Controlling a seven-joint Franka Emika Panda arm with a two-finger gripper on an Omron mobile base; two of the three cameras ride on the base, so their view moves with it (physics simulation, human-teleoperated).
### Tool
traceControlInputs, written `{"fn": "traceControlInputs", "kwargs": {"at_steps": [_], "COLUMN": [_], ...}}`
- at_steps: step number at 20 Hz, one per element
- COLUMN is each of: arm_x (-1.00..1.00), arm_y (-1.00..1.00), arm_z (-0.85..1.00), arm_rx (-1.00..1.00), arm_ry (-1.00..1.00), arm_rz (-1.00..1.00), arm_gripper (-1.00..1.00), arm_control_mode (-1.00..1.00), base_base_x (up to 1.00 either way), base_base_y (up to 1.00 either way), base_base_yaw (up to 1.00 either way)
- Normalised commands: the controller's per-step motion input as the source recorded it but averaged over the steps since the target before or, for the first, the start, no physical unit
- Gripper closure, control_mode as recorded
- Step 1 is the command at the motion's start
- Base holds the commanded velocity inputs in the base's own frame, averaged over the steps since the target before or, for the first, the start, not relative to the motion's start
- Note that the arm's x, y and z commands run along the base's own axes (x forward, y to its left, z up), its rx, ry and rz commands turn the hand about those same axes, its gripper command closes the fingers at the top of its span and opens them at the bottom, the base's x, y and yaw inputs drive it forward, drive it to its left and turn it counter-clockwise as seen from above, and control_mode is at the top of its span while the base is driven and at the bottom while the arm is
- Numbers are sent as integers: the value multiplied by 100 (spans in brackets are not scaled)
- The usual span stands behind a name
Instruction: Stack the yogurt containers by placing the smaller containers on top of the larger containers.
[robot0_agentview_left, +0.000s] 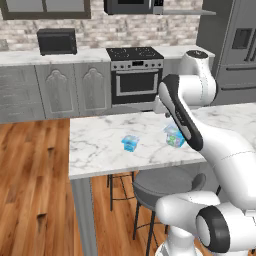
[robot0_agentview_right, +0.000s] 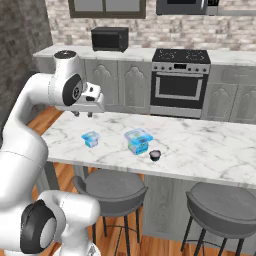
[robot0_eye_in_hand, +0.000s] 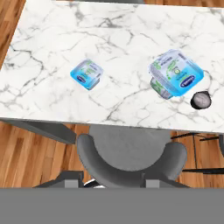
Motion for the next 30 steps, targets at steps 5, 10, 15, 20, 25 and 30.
{"fn": "traceControlInputs", "kwargs": {"at_steps": [5,10,15,20,25,30], "arm_x": [-8,-18,-17,-7,-11,-1], "arm_y": [7,32,27,21,26,27], "arm_z": [0,-3,-1,-9,-3,-1], "arm_rx": [-3,-16,-12,-3,-3,-10], "arm_ry": [-3,-13,-8,0,0,0], "arm_rz": [1,4,0,0,0,0], "arm_gripper": [-100,-100,-100,-100,-100,-100], "arm_control_mode": [-100,-100,-100,-100,-100,-100], "base_base_x": [0,0,0,0,0,0], "base_base_y": [0,0,0,0,0,0], "base_base_yaw": [0,0,0,0,0,0]}}
